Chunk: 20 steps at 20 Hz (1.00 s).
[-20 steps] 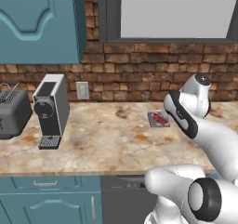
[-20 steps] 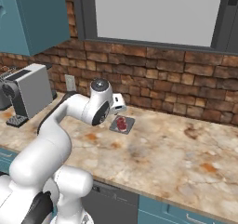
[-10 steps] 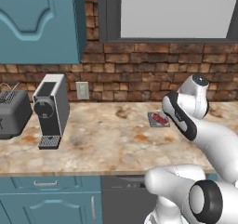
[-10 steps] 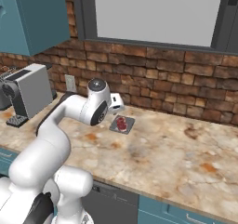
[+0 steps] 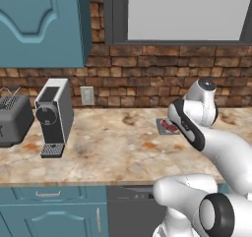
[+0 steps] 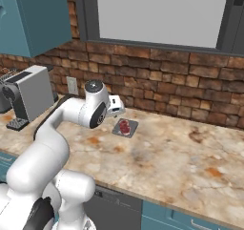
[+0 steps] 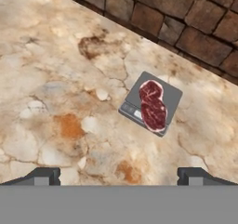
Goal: Take the steak from the fridge and place it on the digital scale on the counter by the fridge. Wait a few seconds for a reading, then move it to the plate on the dining counter.
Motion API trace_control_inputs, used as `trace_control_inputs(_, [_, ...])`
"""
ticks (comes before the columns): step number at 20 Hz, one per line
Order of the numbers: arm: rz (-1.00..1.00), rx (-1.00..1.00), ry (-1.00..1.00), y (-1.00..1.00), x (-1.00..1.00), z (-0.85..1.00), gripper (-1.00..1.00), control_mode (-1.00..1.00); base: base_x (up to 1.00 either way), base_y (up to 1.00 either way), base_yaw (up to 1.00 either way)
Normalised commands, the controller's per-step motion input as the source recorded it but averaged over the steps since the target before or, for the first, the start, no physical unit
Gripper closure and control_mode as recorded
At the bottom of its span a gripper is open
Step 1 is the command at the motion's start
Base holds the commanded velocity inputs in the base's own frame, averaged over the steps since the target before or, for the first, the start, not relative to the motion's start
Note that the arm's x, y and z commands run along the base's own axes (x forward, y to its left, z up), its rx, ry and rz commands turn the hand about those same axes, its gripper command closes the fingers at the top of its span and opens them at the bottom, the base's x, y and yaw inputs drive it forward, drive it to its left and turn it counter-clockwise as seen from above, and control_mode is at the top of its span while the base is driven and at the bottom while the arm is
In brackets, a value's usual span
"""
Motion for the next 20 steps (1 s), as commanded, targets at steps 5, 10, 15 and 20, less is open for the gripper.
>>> trace_control_inputs(5, [-0.04, -0.01, 0.00, 0.01, 0.00, 0.00, -1.00, -1.00, 0.00, 0.00, 0.00])
trace_control_inputs(10, [-0.04, 0.00, 0.00, 0.00, 0.01, 0.00, -1.00, -1.00, 0.00, 0.00, 0.00])
trace_control_inputs(15, [-0.03, 0.00, 0.00, 0.00, 0.02, 0.00, -1.00, -1.00, 0.00, 0.00, 0.00])
trace_control_inputs(20, [-0.02, 0.00, 0.00, 0.00, 0.01, 0.00, -1.00, -1.00, 0.00, 0.00, 0.00])
